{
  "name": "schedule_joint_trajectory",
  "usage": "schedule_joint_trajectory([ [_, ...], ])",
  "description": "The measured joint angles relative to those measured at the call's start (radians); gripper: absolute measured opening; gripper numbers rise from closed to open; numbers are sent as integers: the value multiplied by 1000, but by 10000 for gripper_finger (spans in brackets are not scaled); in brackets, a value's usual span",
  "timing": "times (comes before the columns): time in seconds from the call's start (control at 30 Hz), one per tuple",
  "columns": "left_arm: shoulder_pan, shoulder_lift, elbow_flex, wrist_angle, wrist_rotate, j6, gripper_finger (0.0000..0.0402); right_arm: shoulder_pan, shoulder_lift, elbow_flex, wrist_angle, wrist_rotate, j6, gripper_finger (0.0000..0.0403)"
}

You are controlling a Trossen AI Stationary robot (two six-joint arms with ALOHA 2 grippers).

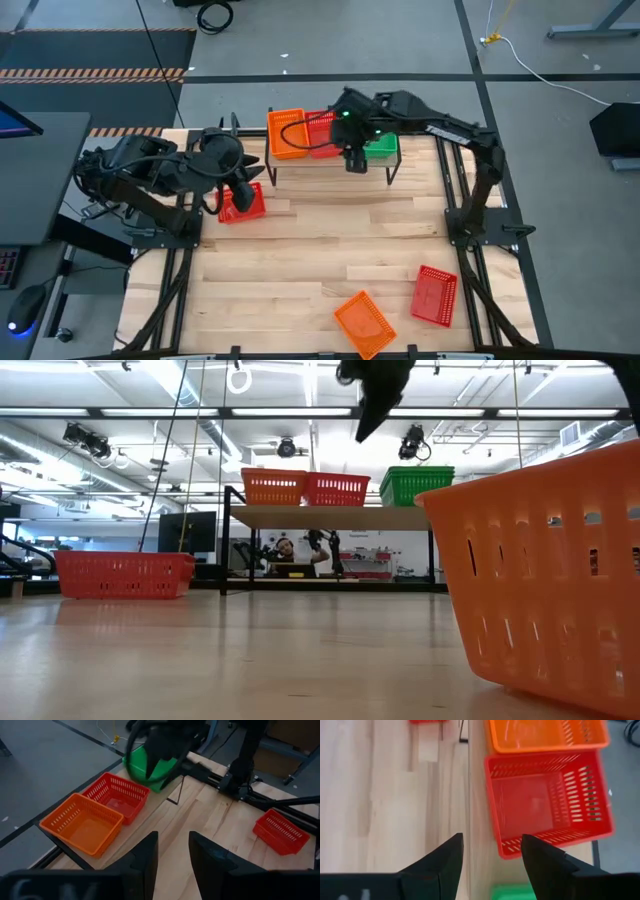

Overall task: Stack baskets on shelf by color
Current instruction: Adjust the red bin on the shelf

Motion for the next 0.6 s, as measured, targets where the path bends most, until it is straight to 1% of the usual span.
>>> schedule_joint_trajectory([
  [0.27, 0, 16, 0, -8, -8, -10, 117, -14, 122, -1, 8, 5, 0, 202],
  [0.43, -9, 29, 0, -9, -1, -49, 117, -28, 146, -1, 28, 4, 0, 201],
  [0.6, -8, 52, 0, -7, 2, -53, 117, -39, 158, -1, 26, -5, 0, 201],
])
